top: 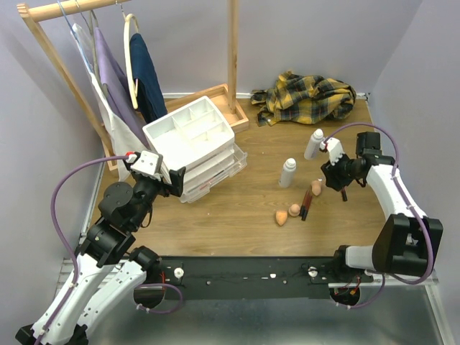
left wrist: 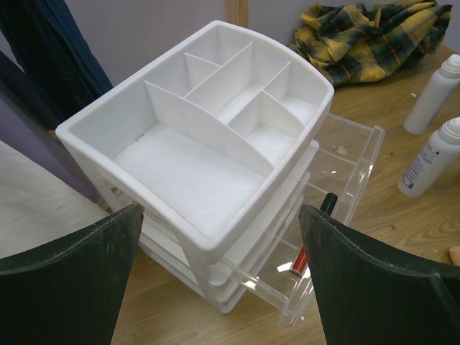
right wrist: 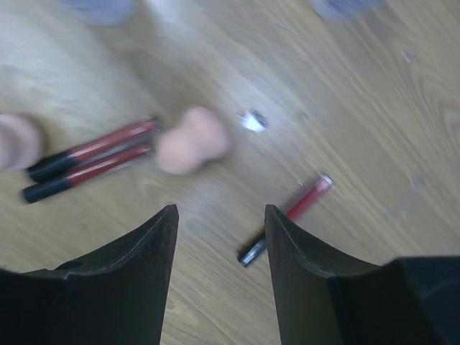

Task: Organize the makeup
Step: Pick up the lipstick at the center of the board.

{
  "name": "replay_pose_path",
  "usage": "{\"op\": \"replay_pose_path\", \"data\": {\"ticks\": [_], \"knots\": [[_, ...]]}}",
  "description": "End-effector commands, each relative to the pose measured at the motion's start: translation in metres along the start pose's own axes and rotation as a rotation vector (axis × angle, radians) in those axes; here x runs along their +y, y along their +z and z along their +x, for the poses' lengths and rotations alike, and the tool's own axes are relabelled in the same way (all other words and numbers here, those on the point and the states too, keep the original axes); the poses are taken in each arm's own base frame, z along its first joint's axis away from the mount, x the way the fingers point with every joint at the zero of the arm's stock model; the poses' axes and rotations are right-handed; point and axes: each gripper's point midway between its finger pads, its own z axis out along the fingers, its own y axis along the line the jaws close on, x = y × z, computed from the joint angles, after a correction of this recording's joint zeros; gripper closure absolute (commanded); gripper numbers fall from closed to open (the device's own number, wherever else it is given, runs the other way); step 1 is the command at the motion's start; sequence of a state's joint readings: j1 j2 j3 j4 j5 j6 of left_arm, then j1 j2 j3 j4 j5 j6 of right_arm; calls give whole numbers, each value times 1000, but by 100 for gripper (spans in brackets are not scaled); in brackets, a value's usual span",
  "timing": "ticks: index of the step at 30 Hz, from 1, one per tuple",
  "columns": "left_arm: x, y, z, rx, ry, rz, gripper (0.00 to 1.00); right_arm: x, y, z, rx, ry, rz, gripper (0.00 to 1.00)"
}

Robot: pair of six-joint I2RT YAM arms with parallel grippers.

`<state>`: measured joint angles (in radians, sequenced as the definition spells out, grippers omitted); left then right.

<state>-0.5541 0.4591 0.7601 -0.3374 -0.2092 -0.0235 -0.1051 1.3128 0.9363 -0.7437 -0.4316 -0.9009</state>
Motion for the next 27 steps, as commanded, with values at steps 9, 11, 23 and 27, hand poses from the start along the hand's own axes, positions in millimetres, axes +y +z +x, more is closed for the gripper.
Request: {"op": "replay_pose_path", "data": {"ticks": [9,11,23,27], "knots": [[-1,-2,-7,-37,-15,12,1,-75,24,57,144,420,316,42],[-1,-3,-7,-40,-15,10,1,-77,29,63,165,442,311,45],[-1,-4,-8,-46,-17,13,1,-82,46,85,218,528,291,53],[-1,-4,-9,-48,-17,10,1,-83,50,86,217,543,272,58]]}}
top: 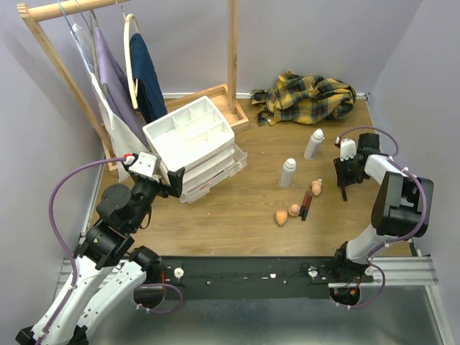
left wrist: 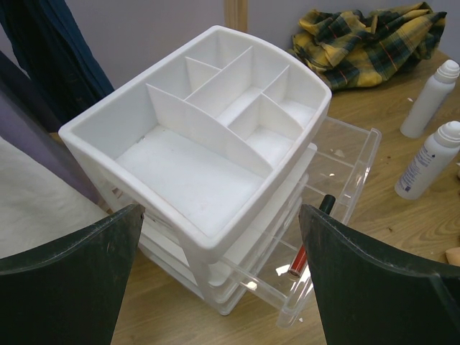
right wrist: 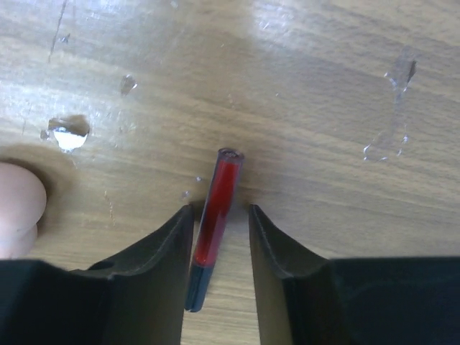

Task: Organize the makeup
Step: Pick up the lipstick at the center of the board.

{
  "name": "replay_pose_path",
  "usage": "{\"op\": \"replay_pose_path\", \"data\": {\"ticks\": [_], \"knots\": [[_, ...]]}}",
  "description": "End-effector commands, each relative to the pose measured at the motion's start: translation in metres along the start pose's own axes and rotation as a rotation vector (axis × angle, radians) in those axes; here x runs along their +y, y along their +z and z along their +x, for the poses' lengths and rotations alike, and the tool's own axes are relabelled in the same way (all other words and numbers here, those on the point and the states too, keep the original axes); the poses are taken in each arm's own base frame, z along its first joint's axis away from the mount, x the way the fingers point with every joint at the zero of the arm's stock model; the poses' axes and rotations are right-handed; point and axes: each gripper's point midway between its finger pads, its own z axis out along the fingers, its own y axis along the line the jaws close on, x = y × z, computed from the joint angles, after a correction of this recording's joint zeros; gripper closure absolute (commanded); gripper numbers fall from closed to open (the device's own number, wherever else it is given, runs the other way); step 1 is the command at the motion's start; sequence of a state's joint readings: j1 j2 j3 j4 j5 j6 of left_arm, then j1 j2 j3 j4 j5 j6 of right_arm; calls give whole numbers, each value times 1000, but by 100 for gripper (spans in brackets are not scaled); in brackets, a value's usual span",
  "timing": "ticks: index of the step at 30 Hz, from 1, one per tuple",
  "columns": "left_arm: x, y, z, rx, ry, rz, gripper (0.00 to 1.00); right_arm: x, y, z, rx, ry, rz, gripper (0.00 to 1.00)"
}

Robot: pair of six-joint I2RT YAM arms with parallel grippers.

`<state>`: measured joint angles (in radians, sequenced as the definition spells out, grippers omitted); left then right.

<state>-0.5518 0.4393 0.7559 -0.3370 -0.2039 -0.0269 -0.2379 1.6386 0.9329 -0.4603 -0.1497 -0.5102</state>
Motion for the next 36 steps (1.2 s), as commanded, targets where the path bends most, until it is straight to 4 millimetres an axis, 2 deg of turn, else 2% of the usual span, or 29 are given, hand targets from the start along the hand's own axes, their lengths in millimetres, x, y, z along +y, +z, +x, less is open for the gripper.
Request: {"op": "replay_pose_path", "data": {"ticks": [1,5,11,18,21,25,26,28,29,30,36], "knots": [[-1,-1,-6,-32,-10,7,1,-10,5,-8,-6,31,7,60],[-1,-1,-6,-34,-11,6,1,-7,7,-7,3,36,-9,73],[0,-2,-7,-40,-13,6,1,-3,6,-6,-1,37,-28,88],[-1,-3,-10,-50,-15,10,1,1,-11,-23,-77,43,-55,99],[-1,-6,-13,-76,-28,10,1,3,-28,-39,-146,40,-69,100],[-3,-9,-18,-113,-59,23,1,9,-64,-64,-270,29,-84,100],[-5,-9,-20,-124,-66,33,1,10,-81,-73,-320,25,-77,100],[-10,-7,-21,-124,-82,57,1,19,-98,-84,-381,18,-113,100],[-17,-6,-23,-122,-87,94,1,22,-116,-93,-432,13,-114,100],[-21,-4,-22,-112,-103,110,1,26,-124,-98,-463,10,-127,100],[-43,5,-30,-87,-185,205,1,70,-191,-131,-703,-33,-316,100]]}}
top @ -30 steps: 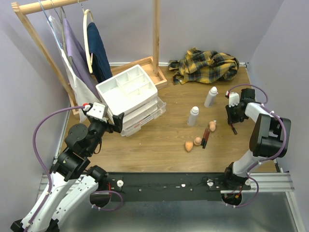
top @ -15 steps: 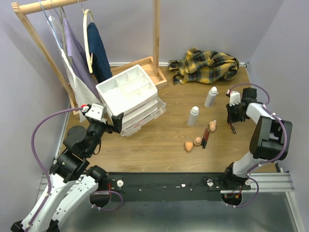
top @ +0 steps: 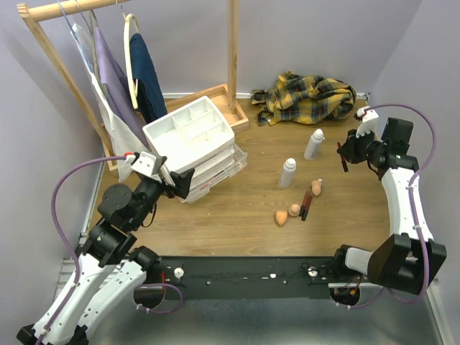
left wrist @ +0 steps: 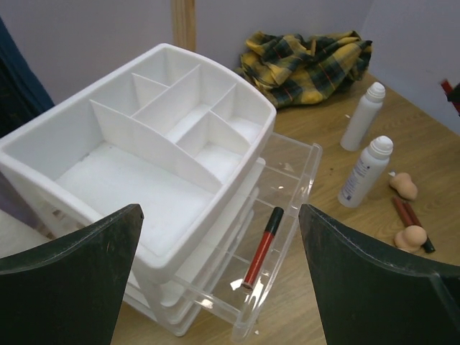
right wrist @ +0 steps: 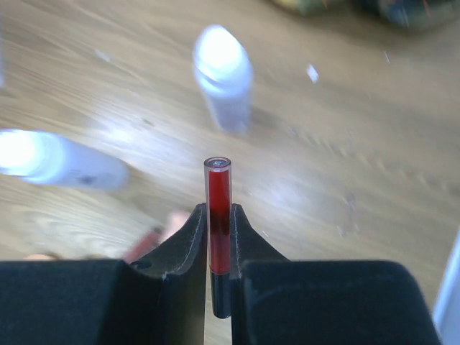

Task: Organize the makeup
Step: Pick up the lipstick at the center of the board.

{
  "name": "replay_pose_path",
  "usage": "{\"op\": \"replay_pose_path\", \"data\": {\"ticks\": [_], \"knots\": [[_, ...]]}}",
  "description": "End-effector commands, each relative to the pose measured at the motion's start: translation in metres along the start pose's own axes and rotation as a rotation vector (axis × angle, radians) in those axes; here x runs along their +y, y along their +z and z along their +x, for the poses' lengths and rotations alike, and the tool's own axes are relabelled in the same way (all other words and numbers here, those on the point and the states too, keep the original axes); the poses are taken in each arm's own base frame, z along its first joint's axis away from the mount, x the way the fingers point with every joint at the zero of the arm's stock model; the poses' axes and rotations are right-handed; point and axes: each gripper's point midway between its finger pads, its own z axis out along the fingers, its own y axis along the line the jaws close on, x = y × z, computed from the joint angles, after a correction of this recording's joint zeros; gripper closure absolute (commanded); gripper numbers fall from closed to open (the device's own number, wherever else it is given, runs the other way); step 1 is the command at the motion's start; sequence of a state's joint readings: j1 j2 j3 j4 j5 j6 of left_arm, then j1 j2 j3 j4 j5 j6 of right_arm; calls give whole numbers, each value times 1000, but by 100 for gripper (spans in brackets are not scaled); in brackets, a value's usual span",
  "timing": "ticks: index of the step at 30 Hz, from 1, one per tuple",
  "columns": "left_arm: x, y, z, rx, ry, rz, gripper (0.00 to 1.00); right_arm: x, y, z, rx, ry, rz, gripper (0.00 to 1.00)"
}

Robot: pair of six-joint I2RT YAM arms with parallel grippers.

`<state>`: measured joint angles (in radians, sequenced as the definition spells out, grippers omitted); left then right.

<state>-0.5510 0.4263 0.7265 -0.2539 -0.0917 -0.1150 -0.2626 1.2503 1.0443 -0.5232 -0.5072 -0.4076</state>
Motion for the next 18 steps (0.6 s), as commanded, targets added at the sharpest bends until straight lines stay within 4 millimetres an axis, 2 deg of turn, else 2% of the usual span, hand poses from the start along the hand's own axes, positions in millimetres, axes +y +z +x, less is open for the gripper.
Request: {"op": "replay_pose_path", "data": {"ticks": [1,5,8,13,17,18], "knots": [[-22,7,-18,-20,-125,92,1,57,-32,-54,-214,28,-264,99],[-44,12,-20,8,-215,191,1,88,-47,-72,-304,53,-429,100],[-60,19,-18,30,-265,263,1,107,-53,-73,-316,97,-551,100],[-81,30,-3,106,-339,348,1,123,-54,-63,-311,123,-663,100],[-95,33,3,131,-346,391,1,133,-57,-53,-316,101,-718,100],[-104,31,4,138,-348,417,1,135,-58,-51,-324,75,-730,100]]}}
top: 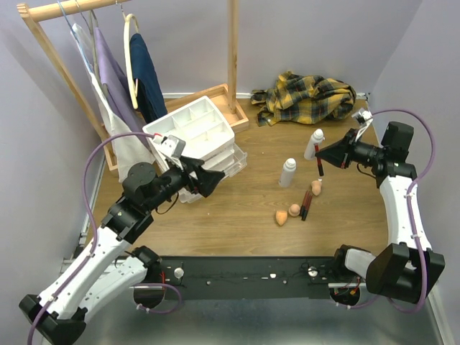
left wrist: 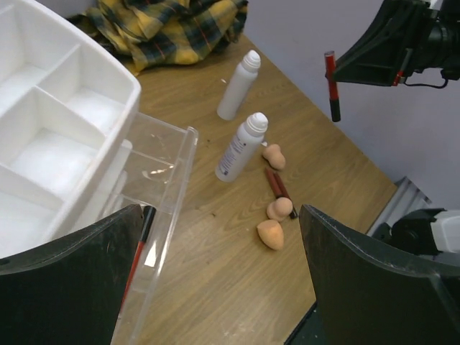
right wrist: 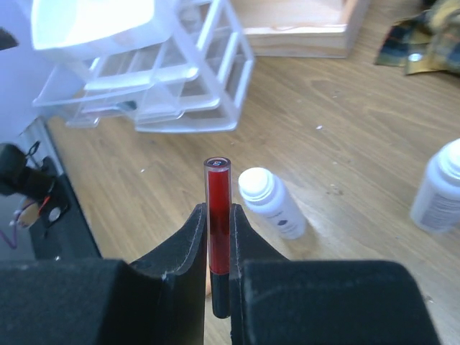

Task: Organize the makeup
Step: Pick up the lipstick at the center of the board.

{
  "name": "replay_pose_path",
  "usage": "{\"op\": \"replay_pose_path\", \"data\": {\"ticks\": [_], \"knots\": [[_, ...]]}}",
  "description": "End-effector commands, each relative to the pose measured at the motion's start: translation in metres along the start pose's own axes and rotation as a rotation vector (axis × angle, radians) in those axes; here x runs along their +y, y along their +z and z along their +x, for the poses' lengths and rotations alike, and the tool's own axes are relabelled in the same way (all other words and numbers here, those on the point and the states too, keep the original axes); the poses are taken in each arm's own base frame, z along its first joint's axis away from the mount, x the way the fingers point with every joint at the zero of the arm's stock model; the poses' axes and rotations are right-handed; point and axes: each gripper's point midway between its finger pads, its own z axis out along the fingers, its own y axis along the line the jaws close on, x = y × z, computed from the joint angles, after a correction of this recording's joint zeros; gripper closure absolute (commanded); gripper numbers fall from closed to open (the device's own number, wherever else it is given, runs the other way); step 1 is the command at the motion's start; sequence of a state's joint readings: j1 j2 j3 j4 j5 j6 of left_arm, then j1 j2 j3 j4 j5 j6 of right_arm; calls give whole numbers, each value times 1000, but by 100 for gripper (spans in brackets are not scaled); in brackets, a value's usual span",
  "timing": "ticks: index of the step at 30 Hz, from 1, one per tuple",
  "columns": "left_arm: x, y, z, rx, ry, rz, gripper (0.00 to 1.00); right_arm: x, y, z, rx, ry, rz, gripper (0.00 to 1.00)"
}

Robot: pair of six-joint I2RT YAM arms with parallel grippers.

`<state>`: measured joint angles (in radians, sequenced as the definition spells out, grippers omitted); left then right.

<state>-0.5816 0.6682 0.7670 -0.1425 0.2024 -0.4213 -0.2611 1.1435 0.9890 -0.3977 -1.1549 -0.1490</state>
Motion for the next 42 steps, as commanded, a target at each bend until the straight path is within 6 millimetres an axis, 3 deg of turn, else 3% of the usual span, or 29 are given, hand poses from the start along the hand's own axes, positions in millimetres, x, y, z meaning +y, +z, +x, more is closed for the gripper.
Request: {"op": "replay_pose_path", "data": {"ticks": [1,9,22,32,42], "knots": [[-35,7,0,7,-33,130,1,29,0,9,-14,-24,-175,99],[-74,32,34,90,5,203,1,36,-1,16,-15,-19,-221,100],[-108,64,84,191,34,238,1,40,0,24,-17,-9,-261,100],[-119,91,100,214,76,213,1,41,0,25,-17,-2,-272,100],[-128,129,98,202,90,169,1,42,0,26,-17,15,-287,99]]}}
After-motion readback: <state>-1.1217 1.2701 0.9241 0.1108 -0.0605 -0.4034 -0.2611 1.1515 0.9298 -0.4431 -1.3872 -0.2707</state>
